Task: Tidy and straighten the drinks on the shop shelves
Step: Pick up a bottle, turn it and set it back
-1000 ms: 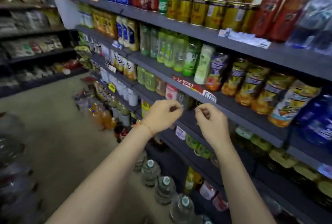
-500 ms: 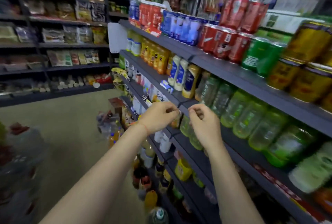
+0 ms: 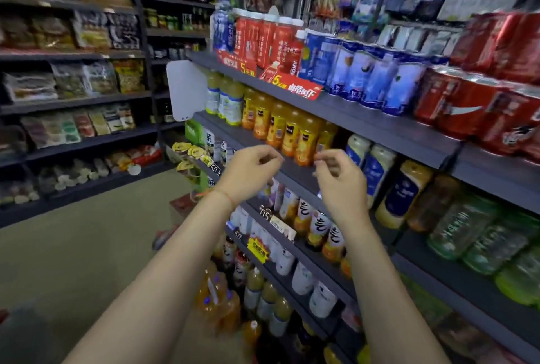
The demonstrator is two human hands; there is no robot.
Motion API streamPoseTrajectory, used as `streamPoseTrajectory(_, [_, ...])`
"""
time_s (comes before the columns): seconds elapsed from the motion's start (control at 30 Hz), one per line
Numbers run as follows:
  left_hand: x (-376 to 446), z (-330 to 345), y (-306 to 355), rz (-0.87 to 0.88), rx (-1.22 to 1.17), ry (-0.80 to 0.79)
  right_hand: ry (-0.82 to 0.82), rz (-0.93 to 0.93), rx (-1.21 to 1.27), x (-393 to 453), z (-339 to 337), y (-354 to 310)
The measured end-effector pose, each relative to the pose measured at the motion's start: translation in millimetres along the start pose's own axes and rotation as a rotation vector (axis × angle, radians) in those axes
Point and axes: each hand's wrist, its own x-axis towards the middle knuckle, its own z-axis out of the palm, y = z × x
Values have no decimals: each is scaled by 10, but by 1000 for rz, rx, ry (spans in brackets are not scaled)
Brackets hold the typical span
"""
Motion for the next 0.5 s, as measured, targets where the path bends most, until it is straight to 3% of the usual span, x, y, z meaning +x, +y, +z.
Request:
streamPoseTrajectory(0.37, [2391,-848,-1106,67,187,18,-12,-82,120,2076,1773,-23])
streamPoseTrajectory(0.5, [3200,-1188,-1357,87,81,139,-14,-144,157,2820,2240,-246])
